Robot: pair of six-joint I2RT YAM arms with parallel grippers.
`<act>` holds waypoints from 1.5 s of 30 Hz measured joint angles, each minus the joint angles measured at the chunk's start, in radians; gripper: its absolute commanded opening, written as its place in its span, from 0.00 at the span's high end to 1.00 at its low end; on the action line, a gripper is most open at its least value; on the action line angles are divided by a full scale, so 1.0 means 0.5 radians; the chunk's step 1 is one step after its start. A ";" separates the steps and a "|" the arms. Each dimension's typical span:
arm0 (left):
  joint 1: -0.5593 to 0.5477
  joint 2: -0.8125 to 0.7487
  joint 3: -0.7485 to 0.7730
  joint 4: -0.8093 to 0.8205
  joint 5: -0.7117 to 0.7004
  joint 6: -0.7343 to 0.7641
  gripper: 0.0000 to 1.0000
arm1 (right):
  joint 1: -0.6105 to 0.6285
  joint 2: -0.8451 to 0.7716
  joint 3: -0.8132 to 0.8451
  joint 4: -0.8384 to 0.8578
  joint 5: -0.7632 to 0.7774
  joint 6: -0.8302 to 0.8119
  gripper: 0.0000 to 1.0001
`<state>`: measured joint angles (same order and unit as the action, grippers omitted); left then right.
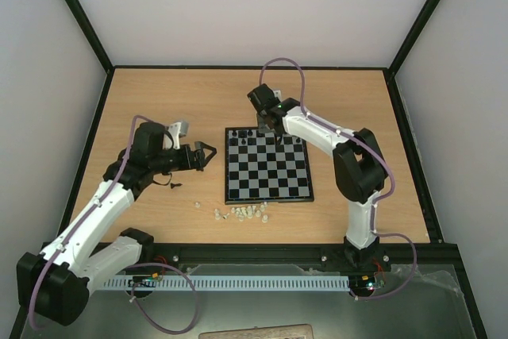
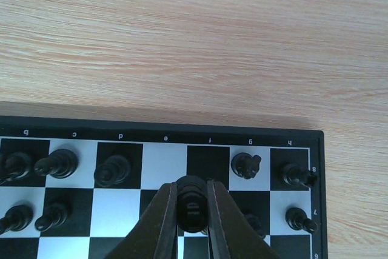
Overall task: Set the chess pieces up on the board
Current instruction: Place the chess piece on the chessboard.
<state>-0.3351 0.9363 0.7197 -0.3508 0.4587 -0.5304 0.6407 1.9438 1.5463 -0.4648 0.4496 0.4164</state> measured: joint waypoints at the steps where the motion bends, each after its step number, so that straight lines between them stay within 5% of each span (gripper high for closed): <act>1: 0.000 0.008 0.000 0.000 0.000 0.000 0.01 | -0.006 0.015 0.000 0.005 -0.005 -0.002 0.94; 45: 0.000 0.089 -0.028 0.098 0.047 -0.018 0.01 | -0.078 0.152 -0.187 0.357 -0.261 0.028 0.95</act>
<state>-0.3351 0.9806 0.7055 -0.3019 0.4820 -0.5392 0.6018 2.0197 1.4528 -0.2863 0.3191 0.4305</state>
